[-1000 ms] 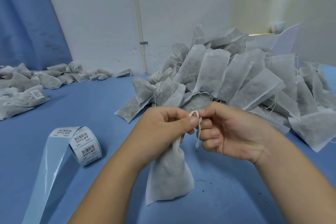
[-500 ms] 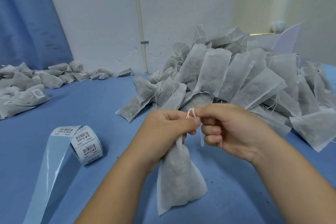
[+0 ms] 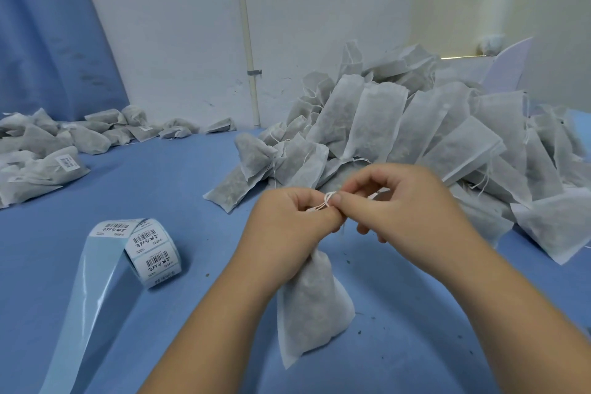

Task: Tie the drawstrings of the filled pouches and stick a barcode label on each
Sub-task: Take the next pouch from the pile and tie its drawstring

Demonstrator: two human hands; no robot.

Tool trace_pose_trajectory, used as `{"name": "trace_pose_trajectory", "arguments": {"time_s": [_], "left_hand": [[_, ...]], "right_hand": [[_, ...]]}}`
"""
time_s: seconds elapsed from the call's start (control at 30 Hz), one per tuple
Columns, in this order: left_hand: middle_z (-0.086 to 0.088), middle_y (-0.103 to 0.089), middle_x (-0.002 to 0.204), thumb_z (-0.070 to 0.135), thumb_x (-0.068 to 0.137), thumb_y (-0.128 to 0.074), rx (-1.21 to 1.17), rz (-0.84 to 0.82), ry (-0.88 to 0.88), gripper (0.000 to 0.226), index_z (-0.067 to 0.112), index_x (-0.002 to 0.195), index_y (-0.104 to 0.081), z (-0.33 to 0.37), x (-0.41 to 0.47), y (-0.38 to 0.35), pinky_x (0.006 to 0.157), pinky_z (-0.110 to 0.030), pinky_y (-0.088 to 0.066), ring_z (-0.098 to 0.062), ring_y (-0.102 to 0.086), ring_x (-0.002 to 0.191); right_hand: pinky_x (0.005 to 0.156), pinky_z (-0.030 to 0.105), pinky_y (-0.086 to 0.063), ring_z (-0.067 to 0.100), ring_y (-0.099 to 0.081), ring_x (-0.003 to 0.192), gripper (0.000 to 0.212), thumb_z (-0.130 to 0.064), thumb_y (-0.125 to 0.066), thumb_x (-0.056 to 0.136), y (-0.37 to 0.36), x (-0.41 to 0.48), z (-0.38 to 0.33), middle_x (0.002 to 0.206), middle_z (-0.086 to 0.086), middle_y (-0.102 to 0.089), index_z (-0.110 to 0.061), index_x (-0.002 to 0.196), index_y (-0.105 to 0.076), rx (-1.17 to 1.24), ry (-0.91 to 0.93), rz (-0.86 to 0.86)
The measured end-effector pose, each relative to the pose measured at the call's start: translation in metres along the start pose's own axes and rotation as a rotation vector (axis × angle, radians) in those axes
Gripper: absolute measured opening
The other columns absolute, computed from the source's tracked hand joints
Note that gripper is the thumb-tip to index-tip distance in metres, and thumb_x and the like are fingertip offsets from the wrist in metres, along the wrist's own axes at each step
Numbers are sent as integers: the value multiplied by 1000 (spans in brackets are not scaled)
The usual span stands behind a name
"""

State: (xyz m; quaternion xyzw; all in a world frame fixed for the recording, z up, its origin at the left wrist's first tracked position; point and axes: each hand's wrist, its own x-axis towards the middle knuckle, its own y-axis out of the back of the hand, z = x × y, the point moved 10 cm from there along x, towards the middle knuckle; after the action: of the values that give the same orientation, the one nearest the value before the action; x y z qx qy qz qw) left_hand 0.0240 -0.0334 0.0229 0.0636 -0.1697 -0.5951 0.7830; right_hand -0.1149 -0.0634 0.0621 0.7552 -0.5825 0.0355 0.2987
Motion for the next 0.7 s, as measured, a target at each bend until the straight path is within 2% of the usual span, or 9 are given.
{"name": "trace_pose_trajectory", "arguments": {"time_s": [0.07,0.23,0.4,0.53,0.63,0.7], "left_hand": [[1,-40,55,23,79,-72,19,14,-16,16,12,68,-69,1,0,0,42,-17,-25,-12,-32,52],[2,-40,54,30,82,-73,63,14,-55,19,16,69,-70,5,-1,-1,42,-18,-24,-10,-30,49],[9,-67,66,33,84,-74,-14,-88,-15,16,29,69,-75,2,2,0,54,-18,-38,-5,-47,54],[6,-69,71,28,86,-72,-119,-101,60,16,21,72,-76,-6,4,4,66,-28,-41,-9,-48,57],[4,-68,68,22,88,-70,-229,-53,107,23,19,65,-73,-12,5,9,58,-22,-42,-8,-47,52],[4,-63,61,17,90,-68,-292,-3,141,25,15,66,-70,-16,6,15,49,-17,-41,-7,-45,48]], "right_hand": [[44,13,-40,4,-62,50,10,-27,-76,75,1,0,2,61,-12,-68,-25,67,-71,-37,-2,12],[43,18,-45,4,-62,51,11,-27,-71,75,1,0,1,58,-13,-67,-35,68,-71,-118,19,17],[49,25,-49,3,-60,48,16,-21,-69,79,11,3,5,55,-12,-67,-30,67,-72,-180,20,49],[50,26,-49,13,-61,52,19,-21,-68,81,14,5,7,57,-11,-67,-37,72,-69,-173,27,44],[56,32,-54,14,-65,58,17,-20,-68,81,13,7,9,59,-10,-68,-35,72,-68,-199,28,25],[57,33,-54,14,-65,58,14,-19,-67,80,16,8,13,58,-10,-68,-27,69,-69,-237,9,20]]}}
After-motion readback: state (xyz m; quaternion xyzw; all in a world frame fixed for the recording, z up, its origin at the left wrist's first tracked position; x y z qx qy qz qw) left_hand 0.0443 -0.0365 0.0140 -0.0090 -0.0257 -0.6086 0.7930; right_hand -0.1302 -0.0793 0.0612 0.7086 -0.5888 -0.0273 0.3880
